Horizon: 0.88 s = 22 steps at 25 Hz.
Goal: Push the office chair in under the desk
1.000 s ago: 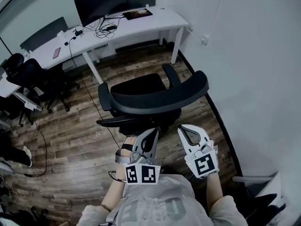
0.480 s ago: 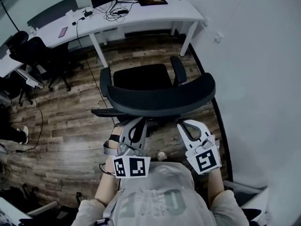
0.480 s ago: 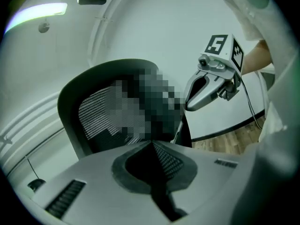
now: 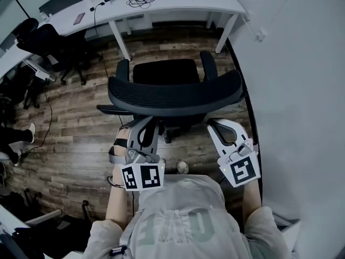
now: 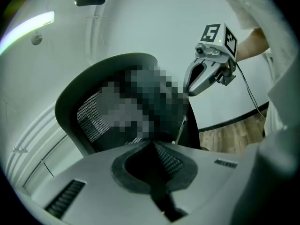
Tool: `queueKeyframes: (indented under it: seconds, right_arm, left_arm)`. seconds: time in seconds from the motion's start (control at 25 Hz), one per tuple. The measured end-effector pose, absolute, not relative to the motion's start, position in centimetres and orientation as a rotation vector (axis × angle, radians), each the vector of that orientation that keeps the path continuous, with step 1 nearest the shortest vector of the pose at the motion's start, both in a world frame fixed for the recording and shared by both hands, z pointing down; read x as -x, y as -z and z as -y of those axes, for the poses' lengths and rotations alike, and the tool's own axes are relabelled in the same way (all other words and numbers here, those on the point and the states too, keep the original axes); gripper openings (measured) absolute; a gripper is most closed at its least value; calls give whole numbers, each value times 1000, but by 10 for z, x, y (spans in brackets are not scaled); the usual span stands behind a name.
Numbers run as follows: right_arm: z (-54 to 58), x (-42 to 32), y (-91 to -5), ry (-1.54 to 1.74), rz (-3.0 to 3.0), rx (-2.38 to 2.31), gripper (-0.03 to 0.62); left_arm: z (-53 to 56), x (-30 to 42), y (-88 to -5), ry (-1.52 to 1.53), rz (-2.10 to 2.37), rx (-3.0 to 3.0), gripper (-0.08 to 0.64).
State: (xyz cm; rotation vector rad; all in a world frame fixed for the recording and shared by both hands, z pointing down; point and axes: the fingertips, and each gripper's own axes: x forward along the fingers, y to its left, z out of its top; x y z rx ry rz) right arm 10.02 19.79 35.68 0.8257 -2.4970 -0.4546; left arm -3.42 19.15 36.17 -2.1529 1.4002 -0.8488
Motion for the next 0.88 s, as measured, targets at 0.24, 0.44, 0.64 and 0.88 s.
queueKeyframes:
  seconds: [0.24,0.44,0.64,0.88]
  right_arm:
    - [-196,-103,-357,471,2446,-711,213]
    - [-177,-124,-360,558,2293,-712,213]
    - [-157,-137,-363,660,2125,-643,213]
    - [-138,-150,-386,711,1902,-504,213]
  left_arm:
    - [-194,52,-352,965,-1362,2149,145]
    - [-187,73,-360,1217,-1230,2045,183]
    - [-184,86,-367,1360,-1116,1979,183]
    - [-180,101,-392,1572,-963,1924,183]
